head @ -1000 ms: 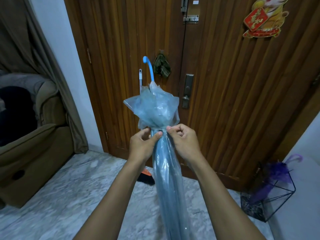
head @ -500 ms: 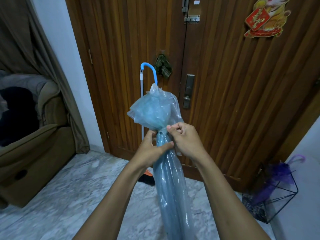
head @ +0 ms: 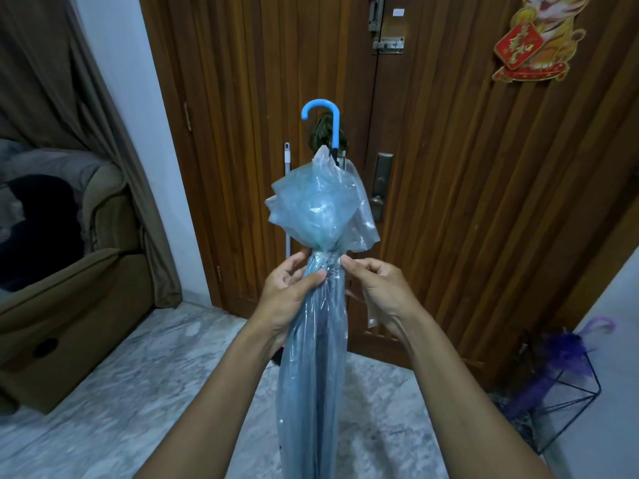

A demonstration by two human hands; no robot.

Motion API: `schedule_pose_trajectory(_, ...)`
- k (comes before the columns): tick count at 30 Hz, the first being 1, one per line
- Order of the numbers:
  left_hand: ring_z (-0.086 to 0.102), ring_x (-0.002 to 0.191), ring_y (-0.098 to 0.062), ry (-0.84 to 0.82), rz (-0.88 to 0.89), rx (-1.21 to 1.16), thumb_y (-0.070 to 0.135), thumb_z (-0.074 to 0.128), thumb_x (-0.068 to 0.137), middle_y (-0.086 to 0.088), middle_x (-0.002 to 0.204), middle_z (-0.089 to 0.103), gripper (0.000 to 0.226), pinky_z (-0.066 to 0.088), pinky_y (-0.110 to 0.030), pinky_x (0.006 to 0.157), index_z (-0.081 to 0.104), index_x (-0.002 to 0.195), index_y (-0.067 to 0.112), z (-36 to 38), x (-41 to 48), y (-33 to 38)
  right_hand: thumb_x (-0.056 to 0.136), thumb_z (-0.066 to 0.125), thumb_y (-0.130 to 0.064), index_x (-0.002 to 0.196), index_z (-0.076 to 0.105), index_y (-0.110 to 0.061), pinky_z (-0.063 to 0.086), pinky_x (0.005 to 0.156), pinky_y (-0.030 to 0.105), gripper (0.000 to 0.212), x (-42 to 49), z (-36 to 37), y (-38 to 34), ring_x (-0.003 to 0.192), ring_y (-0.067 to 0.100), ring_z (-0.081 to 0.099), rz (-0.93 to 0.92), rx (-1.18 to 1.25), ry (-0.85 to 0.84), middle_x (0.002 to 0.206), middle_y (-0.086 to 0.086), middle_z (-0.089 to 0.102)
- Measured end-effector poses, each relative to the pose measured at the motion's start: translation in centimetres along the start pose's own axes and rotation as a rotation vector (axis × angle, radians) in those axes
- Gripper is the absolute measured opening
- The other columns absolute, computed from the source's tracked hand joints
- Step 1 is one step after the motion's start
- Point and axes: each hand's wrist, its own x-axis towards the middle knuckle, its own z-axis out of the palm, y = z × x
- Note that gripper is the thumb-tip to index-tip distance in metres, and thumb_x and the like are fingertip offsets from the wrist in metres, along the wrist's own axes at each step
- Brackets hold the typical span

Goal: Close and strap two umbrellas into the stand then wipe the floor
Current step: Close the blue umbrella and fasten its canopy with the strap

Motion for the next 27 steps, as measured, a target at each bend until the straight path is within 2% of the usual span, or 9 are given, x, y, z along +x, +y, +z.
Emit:
schedule_pose_trajectory(2,0.074,0.083,-0.022,-0.038,-0.024,-0.014,-0.001,0.065,0.087,-0.013,0.106,0.075,0.043,0.061,-0.032,0.071,0.051,0.122,0.02,-0.1,-0.2,0.0,0.08,0.08,-0.025,0.073,0.074,-0.017,0.056,0.092,0.042,0.012,-0.1,0.0,-0.1,0.104,0.02,0.071,0.04,0.056,-0.048,0.1,0.008,0.077)
schedule_pose_trajectory(5,0.073,0.087,-0.023,-0.093,-0.059,0.078,0.008,0.068,0.088,-0.016,0.111,0.072,0.04,0.06,-0.035,0.075,0.057,0.126,0.014,-0.6,0.1,-0.4,0.084,0.075,-0.011,0.08,0.066,-0.008,0.062,0.076,0.039,0.011,-0.3,0.1,-0.7,0.081,0.018,0.073,0.014,0.154,-0.05,0.089,0.012,0.075)
schedule_pose_trajectory(9,0.062,0.115,-0.022,-0.067,-0.046,0.632,0.055,0.077,0.075,-0.004,0.133,0.057,0.054,0.053,-0.044,0.096,0.065,0.124,0.038,-1.1,0.7,0.0,0.083,0.076,-0.008,0.081,0.066,-0.003,0.061,0.061,0.035,0.012,-0.9,0.5,-1.0,0.069,0.019,0.074,-0.072,0.033,0.068,0.077,0.013,0.075)
schedule_pose_trajectory(13,0.058,0.119,-0.005,0.089,0.128,0.739,0.035,0.07,0.088,0.011,0.132,0.06,0.043,0.048,-0.021,0.094,0.064,0.129,0.024,-0.3,0.2,-0.5,0.083,0.079,-0.016,0.072,0.07,-0.009,0.058,0.053,0.027,0.016,-1.2,1.3,-0.2,0.055,0.004,0.067,-0.223,-0.178,0.215,0.062,-0.002,0.071)
schedule_pose_trajectory(17,0.061,0.095,0.012,-0.12,0.086,0.778,0.036,0.069,0.088,0.017,0.12,0.066,0.046,0.046,-0.001,0.069,0.056,0.132,0.034,0.0,-0.8,-0.5,0.08,0.081,-0.025,0.068,0.072,-0.019,0.059,0.064,0.031,0.016,-0.9,1.5,0.6,0.065,0.01,0.071,-0.296,-0.286,0.296,0.066,-0.005,0.074)
schedule_pose_trajectory(19,0.062,0.094,0.012,-0.167,0.085,0.786,0.041,0.076,0.079,0.02,0.113,0.066,0.053,0.05,-0.008,0.075,0.052,0.127,0.042,-0.2,-0.9,-0.9,0.081,0.08,-0.025,0.072,0.074,-0.016,0.06,0.066,0.033,0.014,-0.9,1.7,0.7,0.072,0.015,0.074,-0.273,-0.271,0.266,0.072,-0.001,0.076)
schedule_pose_trajectory(21,0.065,0.095,0.007,-0.103,0.141,0.765,0.042,0.08,0.075,0.017,0.108,0.069,0.051,0.056,-0.02,0.082,0.056,0.12,0.041,-0.3,-1.0,-1.6,0.083,0.078,-0.023,0.076,0.074,-0.014,0.06,0.063,0.03,0.013,-1.1,2.0,0.8,0.072,0.012,0.074,-0.252,-0.276,0.227,0.074,0.0,0.076)
schedule_pose_trajectory(24,0.068,0.095,0.001,0.001,0.249,0.739,0.03,0.075,0.083,0.014,0.103,0.073,0.039,0.055,-0.018,0.08,0.065,0.12,0.028,-0.6,-0.9,-2.3,0.09,0.071,-0.014,0.079,0.069,-0.009,0.061,0.064,0.029,0.012,-1.3,2.4,0.8,0.07,0.013,0.069,-0.186,-0.166,0.1,0.076,0.005,0.072)
schedule_pose_trajectory(27,0.069,0.098,-0.002,0.019,0.218,0.642,0.021,0.068,0.091,0.011,0.107,0.073,0.036,0.056,-0.022,0.082,0.064,0.126,0.024,-1.0,-1.1,-2.5,0.094,0.064,-0.008,0.079,0.064,-0.006,0.063,0.07,0.03,0.015,-1.3,2.3,0.6,0.068,0.015,0.067,-0.126,-0.1,0.008,0.072,0.008,0.066)
